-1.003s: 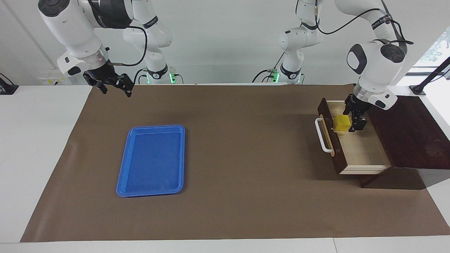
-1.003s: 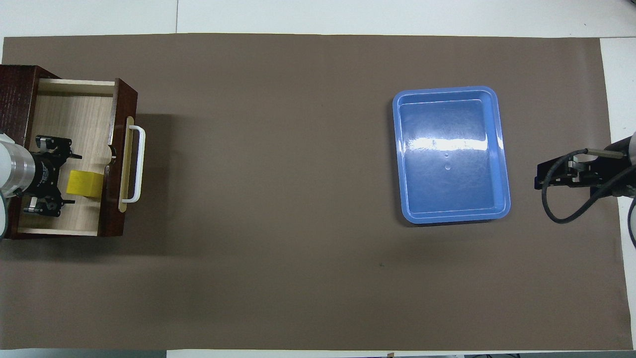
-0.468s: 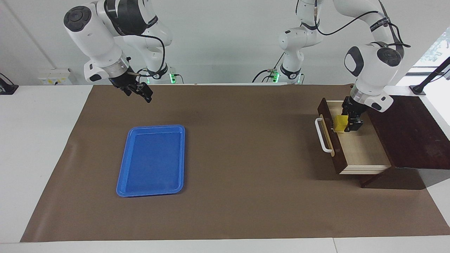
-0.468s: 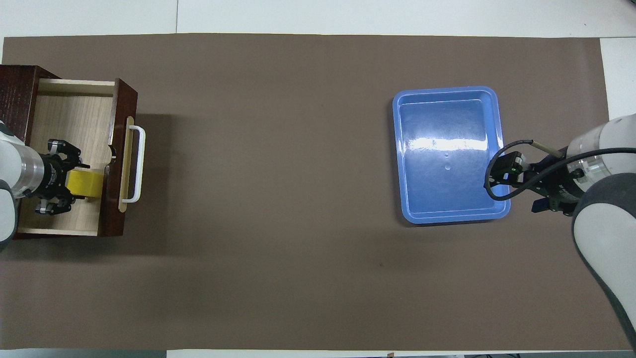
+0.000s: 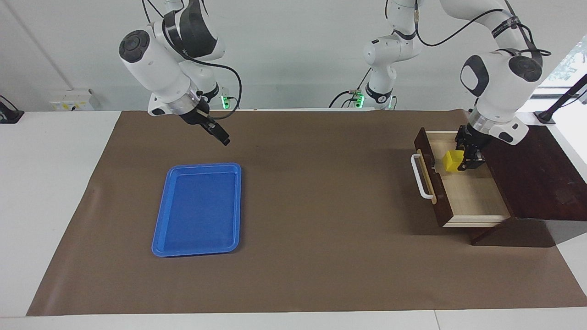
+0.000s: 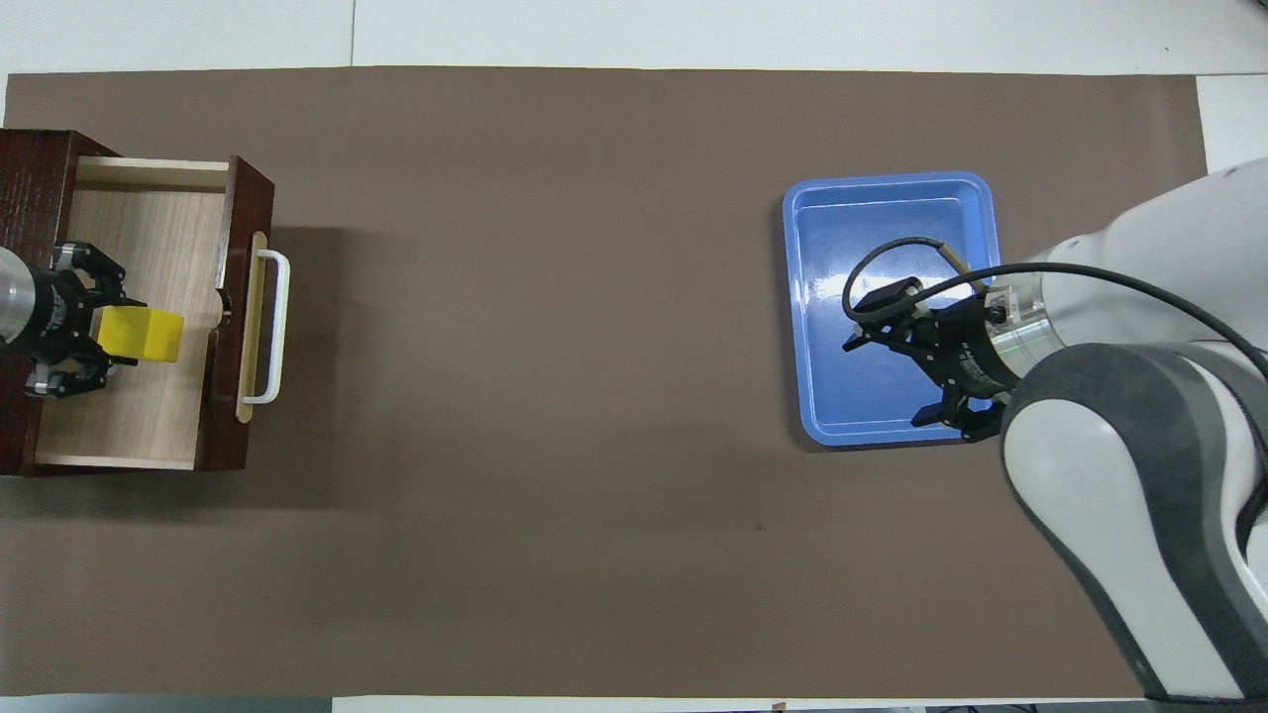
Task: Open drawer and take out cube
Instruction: 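Lift the cube with the left gripper while the right gripper approaches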
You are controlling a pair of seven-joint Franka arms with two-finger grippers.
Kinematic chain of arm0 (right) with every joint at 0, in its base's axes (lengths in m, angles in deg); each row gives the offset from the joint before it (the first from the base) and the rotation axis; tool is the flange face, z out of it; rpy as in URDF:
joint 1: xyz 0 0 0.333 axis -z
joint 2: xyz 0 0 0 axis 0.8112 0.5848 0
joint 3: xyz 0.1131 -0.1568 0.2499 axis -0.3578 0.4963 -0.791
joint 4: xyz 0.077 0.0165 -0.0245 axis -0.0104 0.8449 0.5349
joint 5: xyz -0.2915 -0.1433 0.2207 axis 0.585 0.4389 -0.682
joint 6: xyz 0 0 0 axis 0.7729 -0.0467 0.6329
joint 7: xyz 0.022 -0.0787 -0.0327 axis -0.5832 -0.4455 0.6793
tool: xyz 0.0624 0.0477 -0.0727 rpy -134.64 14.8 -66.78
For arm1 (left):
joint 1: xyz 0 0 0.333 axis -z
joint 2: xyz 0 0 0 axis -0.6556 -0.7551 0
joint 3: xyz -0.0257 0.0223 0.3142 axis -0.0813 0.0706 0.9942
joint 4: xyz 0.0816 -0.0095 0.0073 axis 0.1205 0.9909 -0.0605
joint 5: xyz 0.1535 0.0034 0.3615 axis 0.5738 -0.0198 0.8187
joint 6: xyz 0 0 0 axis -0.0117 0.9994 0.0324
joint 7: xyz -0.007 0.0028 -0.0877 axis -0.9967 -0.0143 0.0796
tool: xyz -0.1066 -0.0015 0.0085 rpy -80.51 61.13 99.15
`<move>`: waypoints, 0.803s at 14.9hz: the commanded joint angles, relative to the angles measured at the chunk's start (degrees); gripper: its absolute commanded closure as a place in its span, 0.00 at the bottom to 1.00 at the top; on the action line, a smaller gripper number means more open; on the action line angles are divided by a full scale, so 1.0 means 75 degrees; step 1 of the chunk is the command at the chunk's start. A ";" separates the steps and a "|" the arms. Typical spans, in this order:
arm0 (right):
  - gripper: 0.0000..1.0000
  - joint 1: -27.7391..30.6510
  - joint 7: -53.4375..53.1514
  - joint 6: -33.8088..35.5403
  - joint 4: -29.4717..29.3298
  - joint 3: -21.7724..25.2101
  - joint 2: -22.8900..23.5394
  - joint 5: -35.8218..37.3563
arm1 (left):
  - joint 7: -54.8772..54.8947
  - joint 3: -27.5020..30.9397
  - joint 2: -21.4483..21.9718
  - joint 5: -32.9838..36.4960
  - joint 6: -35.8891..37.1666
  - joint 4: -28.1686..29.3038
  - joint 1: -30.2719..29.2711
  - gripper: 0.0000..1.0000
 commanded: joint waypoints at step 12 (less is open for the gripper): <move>0.00 -0.2031 -0.3003 -0.2374 0.0014 0.0018 0.1211 -0.3200 | -0.5897 -0.0008 -0.0617 -0.0199 0.1041 -0.1000 0.4557 1.00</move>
